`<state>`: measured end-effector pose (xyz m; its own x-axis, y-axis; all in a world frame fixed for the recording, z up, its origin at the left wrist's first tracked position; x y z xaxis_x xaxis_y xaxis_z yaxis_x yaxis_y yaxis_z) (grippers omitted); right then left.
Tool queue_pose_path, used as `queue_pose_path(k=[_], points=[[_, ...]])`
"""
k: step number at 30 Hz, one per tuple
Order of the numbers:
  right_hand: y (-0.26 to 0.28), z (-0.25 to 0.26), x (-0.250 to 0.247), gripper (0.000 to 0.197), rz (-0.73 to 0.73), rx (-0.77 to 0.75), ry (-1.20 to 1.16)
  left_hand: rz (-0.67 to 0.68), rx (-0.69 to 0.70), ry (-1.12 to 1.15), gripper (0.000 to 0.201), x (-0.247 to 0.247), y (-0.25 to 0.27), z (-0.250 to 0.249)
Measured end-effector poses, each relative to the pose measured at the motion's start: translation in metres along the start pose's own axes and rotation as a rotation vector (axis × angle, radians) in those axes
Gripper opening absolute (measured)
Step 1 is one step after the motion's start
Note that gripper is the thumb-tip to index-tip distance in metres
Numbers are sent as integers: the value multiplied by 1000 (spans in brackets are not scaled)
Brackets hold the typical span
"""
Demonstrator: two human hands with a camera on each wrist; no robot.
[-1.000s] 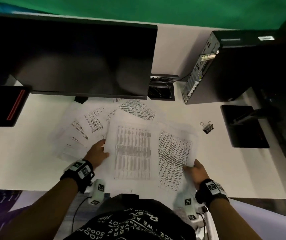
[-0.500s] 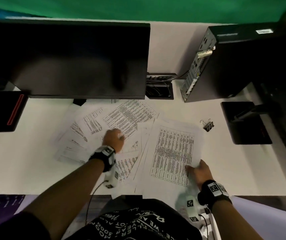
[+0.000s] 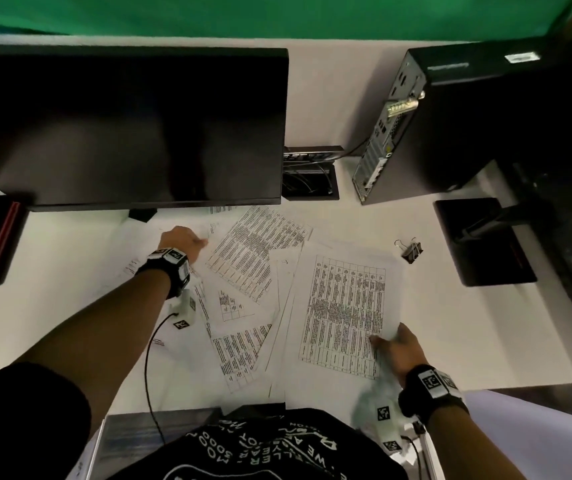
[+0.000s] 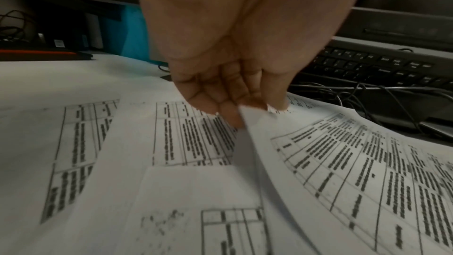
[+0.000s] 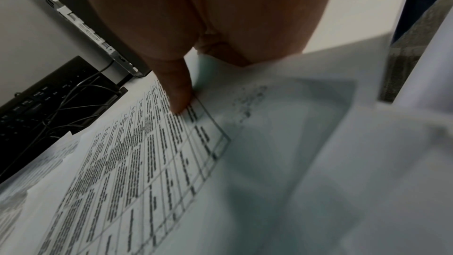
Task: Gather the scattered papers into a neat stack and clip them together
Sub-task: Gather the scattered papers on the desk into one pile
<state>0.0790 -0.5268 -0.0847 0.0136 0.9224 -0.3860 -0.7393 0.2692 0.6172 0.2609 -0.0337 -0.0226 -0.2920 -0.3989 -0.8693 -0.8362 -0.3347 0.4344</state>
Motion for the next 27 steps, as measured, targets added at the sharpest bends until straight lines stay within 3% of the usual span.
queue_pose_path(k=[3, 7, 10, 13, 18, 22, 27], points=[[-4, -2, 0, 27, 4, 9, 1, 109, -52, -19, 46, 20, 8, 5], [-7, -5, 1, 26, 8, 28, 8, 190, -204, 169, 85, 45, 24, 23], [-7, -2, 1, 25, -4, 13, 25, 232, -291, 242, 97, 52, 42, 21], [-5, 0, 1, 24, -16, -4, 43, 217, -298, 266, 85, 53, 50, 10], [-5, -1, 2, 24, -10, -6, 32, 199, -179, 520, 53, 56, 65, -12], [-3, -3, 2, 23, -10, -5, 29, 144, -188, 517, 66, 49, 85, -3], [-8, -5, 1, 28, -16, 5, 47, -138, -90, 421, 50, -5, 117, 12]])
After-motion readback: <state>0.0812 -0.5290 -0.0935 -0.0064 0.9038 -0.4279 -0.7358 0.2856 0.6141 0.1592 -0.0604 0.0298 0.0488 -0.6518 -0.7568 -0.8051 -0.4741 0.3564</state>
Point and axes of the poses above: each hand's wrist, its own y-axis away from the middle knuckle, its own x-axis out of the palm, z = x × y, the point moved 10 cm from there along -y, towards the middle knuckle, and after that the axes turned 1 degree about x, right-handed, at the moved point
